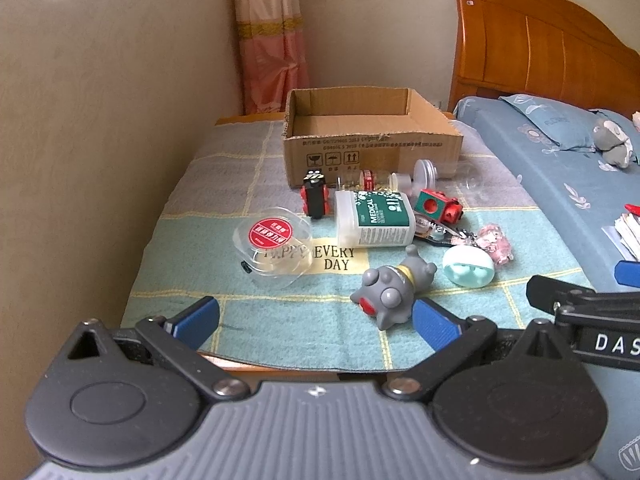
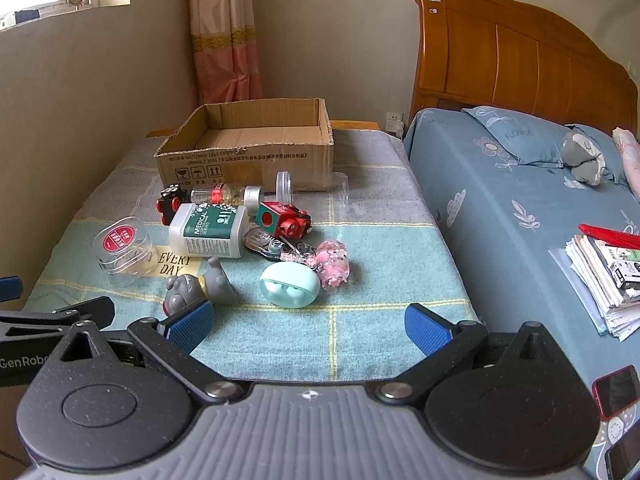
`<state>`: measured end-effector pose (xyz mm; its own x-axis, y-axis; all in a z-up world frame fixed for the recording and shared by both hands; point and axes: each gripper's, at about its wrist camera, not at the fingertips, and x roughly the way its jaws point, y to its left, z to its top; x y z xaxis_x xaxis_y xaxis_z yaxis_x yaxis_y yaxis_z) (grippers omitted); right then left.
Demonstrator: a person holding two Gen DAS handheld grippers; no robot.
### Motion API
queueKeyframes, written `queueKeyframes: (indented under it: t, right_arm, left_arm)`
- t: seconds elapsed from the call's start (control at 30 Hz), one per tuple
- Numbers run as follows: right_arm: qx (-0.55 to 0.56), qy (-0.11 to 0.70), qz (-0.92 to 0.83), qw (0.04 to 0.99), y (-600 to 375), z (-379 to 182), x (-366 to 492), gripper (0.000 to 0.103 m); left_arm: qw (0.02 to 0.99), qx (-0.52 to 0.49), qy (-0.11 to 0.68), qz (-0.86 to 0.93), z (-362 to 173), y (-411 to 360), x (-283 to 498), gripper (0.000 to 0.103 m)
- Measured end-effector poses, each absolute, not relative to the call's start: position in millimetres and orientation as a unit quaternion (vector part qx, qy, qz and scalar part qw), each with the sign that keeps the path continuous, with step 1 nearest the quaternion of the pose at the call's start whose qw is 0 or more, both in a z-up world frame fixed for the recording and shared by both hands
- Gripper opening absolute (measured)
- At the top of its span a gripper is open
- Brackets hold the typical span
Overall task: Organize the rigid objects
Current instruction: 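Move left tool to the clear red-lidded container while right tool approaches the mint-green case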
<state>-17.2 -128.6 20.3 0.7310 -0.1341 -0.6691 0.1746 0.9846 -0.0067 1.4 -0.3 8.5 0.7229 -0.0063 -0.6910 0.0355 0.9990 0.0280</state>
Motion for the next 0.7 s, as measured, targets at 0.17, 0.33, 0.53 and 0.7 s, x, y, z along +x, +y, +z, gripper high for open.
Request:
queueKeyframes:
  t: [0.17,0.33,0.53,0.7]
  right_arm:
    - [0.026,0.353,-0.08,0.932,-130,21,-16,0.103]
    - [0.03,0.339,-0.065,0.938,-131,24,-16,0.103]
    - [0.028,0.321,-0.042,0.946,-135,24,-16,0.103]
    - [0.025,0.312,-0.021,0.95,-139,21,-14,0.103]
  left_arm:
    - [0.93,0.022,0.366,-0.024,9,0,3,0.102]
    - [0.935,0.022,0.35,-0.041,11,3,5,0.102]
    - [0.941,0.042,0.33,-0.056,8,10,11,0.102]
    - [0.94,0.054,0.334,-0.053,-2,23,21,0.102]
